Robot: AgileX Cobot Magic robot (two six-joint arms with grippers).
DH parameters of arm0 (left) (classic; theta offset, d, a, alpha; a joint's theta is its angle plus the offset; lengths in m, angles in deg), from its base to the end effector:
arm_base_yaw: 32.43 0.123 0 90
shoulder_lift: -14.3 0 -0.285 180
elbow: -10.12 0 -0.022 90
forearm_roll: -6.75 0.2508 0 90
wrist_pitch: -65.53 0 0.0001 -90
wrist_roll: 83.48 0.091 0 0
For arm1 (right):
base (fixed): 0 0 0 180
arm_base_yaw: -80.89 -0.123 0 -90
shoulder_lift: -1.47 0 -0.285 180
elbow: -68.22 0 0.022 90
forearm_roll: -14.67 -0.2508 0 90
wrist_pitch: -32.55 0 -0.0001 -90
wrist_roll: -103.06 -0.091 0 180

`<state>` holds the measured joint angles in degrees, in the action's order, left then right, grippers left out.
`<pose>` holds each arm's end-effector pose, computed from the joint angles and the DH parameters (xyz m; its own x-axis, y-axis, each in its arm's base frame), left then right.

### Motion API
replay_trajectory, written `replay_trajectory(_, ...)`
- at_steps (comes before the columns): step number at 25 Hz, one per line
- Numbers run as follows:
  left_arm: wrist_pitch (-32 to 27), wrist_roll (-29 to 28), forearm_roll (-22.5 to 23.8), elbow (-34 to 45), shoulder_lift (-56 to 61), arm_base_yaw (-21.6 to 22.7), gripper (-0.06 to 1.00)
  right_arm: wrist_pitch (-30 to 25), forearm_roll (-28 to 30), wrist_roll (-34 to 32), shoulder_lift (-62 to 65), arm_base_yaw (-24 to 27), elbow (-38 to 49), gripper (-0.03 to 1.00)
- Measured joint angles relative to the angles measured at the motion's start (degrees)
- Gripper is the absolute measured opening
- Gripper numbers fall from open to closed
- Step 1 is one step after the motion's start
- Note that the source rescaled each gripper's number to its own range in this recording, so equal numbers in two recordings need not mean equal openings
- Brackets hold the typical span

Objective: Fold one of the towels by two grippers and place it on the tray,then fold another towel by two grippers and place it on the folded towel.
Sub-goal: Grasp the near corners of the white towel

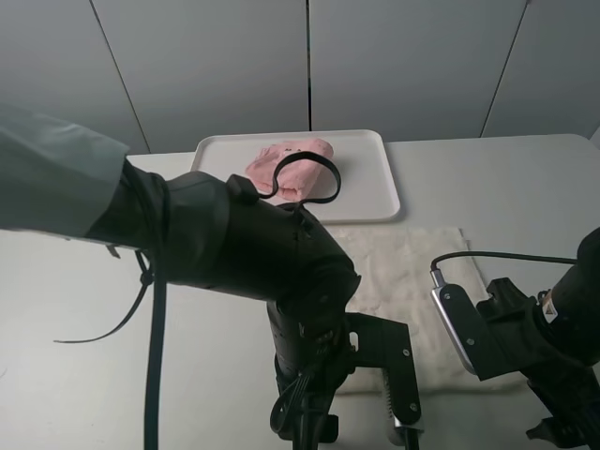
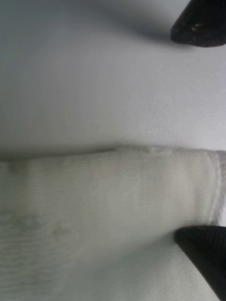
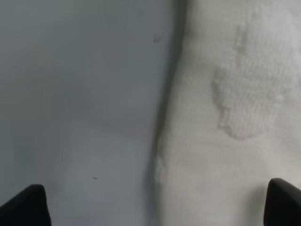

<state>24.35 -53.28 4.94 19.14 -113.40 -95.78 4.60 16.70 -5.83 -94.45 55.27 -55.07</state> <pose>0.1622 -0.3275 0.0901 0.0385 0.9984 -0.0423 0.9993 -0.0386 -0.0004 0.1478 0.0692 0.1029 0.1483 -0.9888 0.0188 -0.9889 -0.1483 0.0045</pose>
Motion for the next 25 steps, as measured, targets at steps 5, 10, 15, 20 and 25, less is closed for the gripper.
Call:
replay_trajectory(5,0.00,0.00,0.00,0.00,0.00,0.00,0.99,0.30,-0.09,0.00,-2.12,0.00,0.00,0.98)
replay_trajectory(10,0.00,0.00,0.21,0.00,0.00,-0.09,0.99,1.48,-0.09,0.00,-2.15,0.00,0.00,0.98)
replay_trajectory(15,0.00,0.00,0.42,0.00,0.00,-0.09,0.99,3.10,-0.09,0.00,-2.19,0.00,0.00,0.93)
replay_trajectory(20,0.00,0.00,0.42,0.00,0.00,-0.09,0.99,3.10,-0.09,-0.13,-2.28,0.00,0.00,0.86)
replay_trajectory(25,0.00,0.00,0.42,0.00,0.00,-0.09,0.99,3.10,-0.09,-0.13,-2.28,0.00,0.00,0.82)
